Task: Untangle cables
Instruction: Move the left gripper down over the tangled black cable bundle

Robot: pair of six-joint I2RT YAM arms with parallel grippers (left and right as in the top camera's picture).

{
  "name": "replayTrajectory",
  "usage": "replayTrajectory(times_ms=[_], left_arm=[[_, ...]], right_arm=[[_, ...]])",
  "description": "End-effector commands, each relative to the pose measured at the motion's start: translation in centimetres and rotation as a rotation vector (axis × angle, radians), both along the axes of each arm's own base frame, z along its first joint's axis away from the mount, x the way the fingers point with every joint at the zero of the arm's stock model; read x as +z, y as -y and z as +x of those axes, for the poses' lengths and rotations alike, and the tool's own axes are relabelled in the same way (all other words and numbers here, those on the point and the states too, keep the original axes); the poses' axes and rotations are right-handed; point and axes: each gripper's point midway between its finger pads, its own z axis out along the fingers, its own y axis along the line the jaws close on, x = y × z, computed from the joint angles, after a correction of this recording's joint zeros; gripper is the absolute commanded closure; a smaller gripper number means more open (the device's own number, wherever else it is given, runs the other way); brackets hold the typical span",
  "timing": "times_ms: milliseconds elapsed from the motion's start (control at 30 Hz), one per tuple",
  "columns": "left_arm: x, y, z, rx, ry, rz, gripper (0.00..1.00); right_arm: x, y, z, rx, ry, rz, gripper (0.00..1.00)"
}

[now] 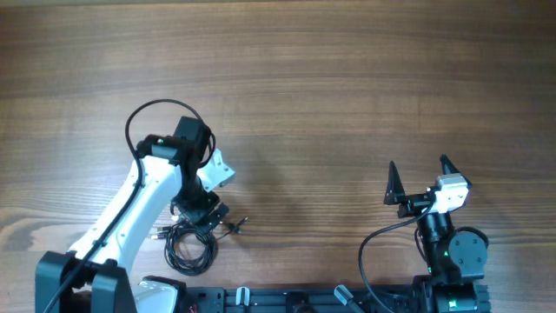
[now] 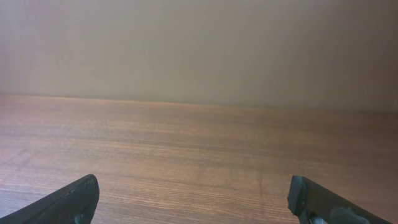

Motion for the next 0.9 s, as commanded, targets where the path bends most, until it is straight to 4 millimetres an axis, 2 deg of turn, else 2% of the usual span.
replayTrajectory(times_ms=[0, 200, 333, 467, 533, 800, 867], left_arm=[[-1.9, 0.1, -1.3, -0.013, -0.029, -0.026, 0.00], [-3.4, 0.6, -1.5, -0.007, -0.010, -0.055, 0.00], [-3.5, 1.0, -0.2, 0.062, 0.041, -0.061, 0.00], [-3.2, 3.9, 0.8, 0.125, 0.059, -0.223, 0.00], [-3.0, 4.7, 0.8, 0.127, 0.052, -0.267, 0.00], [-2.9, 5.2, 0.7, 0.132, 0.045, -0.300, 0.00], [-2.9, 5.0, -0.1, 0.137, 0.010, -0.285, 0.00]], right_arm=[[0.2, -0.1, 0.0, 0.007, 0.010, -0.012, 0.00], [0.1, -0.1, 0.0, 0.007, 0.009, -0.013, 0.00], [0.1, -0.1, 0.0, 0.007, 0.009, -0.013, 0.00], [0.1, -0.1, 0.0, 0.007, 0.009, -0.013, 0.00], [0.1, -0.1, 0.0, 0.007, 0.009, -0.013, 0.00], [0.1, -0.1, 0.0, 0.007, 0.009, -0.013, 0.00], [0.1, -0.1, 0.0, 0.007, 0.009, -0.012, 0.00]])
